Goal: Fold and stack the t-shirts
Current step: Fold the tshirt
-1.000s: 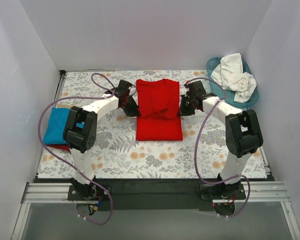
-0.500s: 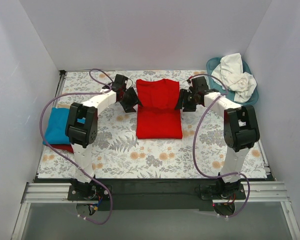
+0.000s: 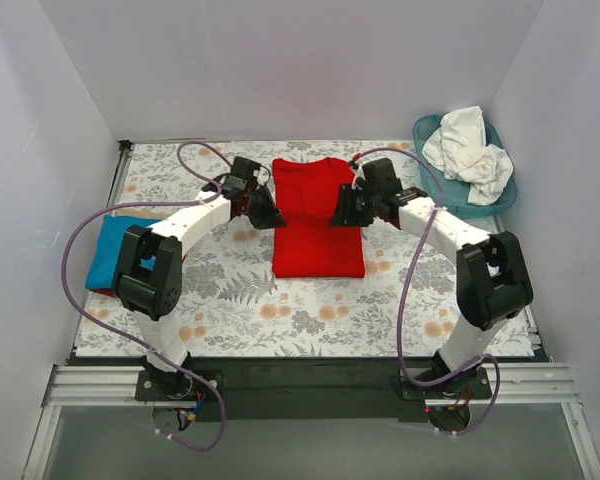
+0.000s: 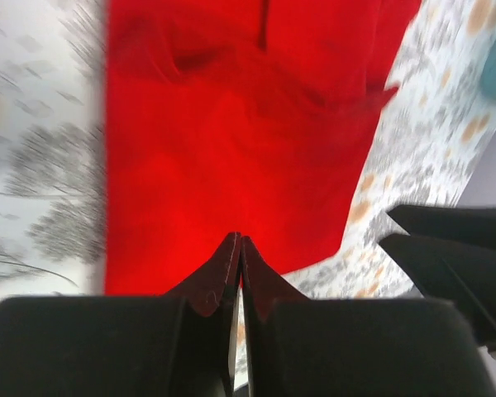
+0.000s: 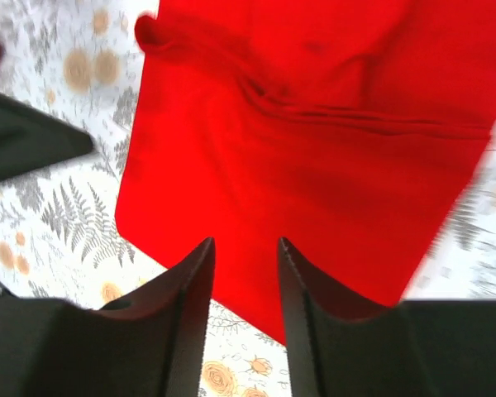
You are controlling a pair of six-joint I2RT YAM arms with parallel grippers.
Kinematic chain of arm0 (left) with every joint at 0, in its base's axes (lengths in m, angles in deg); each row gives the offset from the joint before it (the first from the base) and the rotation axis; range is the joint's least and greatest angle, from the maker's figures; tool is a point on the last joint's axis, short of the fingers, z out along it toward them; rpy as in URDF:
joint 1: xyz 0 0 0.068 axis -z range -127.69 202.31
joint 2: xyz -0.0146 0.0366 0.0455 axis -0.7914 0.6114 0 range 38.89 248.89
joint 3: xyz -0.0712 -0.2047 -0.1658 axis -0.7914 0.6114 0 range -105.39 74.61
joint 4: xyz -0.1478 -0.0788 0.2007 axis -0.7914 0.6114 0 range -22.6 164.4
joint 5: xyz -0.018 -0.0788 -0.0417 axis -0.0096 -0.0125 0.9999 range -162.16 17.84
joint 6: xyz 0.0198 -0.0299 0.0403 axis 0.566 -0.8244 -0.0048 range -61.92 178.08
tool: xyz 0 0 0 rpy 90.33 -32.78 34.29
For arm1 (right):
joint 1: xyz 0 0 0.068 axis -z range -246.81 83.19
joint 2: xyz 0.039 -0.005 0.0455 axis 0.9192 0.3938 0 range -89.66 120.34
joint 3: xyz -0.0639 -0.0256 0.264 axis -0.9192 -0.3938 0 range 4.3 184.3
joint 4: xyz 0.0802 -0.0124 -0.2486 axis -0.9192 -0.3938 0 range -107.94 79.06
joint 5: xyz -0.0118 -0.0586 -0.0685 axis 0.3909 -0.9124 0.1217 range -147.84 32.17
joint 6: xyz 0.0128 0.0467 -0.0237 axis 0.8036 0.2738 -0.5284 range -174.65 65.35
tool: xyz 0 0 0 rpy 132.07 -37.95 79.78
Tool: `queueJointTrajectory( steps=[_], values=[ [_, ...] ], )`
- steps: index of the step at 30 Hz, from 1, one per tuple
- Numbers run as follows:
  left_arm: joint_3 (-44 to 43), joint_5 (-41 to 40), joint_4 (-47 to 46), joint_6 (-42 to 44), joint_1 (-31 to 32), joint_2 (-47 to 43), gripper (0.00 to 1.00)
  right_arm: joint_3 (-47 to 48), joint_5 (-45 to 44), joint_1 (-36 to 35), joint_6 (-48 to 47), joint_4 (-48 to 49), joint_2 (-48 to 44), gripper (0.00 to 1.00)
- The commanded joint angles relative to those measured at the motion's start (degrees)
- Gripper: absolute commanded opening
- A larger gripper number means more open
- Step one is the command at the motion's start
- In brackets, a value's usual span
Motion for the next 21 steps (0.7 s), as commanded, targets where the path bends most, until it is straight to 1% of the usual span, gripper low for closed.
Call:
queueJointTrajectory(
  steps=[1,5,6,7,10,16,19,21],
  values=[
    [2.78,3.61,-3.62,-2.25,3.42,-0.07,0.0,1.41,2.56,-1.5,0.46,2.58,3.83,0.41],
    [6.46,6.52,-8.28,-4.01,5.53,1.06,0.0,6.15,6.6,-1.41,0.11,3.2,10.85,0.38],
    [7.08,6.96,-9.34,-4.71,5.62,1.42,0.0,8.78,7.22,-1.41,-0.33,3.2,12.36,0.37],
    [7.87,7.58,-10.92,-5.06,5.71,1.94,0.0,10.02,9.49,-1.07,-0.42,3.29,15.42,0.35],
    [10.6,7.5,-12.42,-6.2,5.71,3.7,0.0,14.24,13.27,0.34,0.63,3.73,20.35,0.33],
    [17.18,5.83,-13.83,-8.14,5.62,4.06,0.0,19.95,18.81,4.12,5.02,5.75,27.13,0.33],
    [18.86,5.12,-14.53,-8.58,5.62,3.27,0.0,21.37,21.1,5.17,6.52,5.92,30.64,0.32],
    [19.48,4.95,-14.54,-8.58,5.71,2.74,0.0,21.55,21.64,5.44,7.66,6.19,31.27,0.32]
  ],
)
